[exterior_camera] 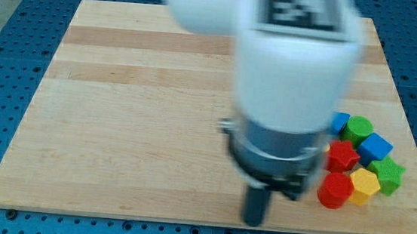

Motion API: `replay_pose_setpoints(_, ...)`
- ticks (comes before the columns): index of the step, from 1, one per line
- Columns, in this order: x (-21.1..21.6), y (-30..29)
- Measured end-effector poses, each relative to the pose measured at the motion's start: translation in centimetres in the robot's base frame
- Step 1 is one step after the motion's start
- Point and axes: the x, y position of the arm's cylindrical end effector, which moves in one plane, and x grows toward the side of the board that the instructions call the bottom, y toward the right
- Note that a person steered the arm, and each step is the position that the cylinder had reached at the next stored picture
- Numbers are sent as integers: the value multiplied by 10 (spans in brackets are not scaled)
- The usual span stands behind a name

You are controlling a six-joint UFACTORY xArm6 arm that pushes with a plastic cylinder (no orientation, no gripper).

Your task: Slightly move the yellow hexagon closer to the red star

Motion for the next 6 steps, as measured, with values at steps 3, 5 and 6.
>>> replay_pose_setpoints(3,0,176)
replay_pose_setpoints(5,-13,144)
replay_pose_setpoints(6,-20,125)
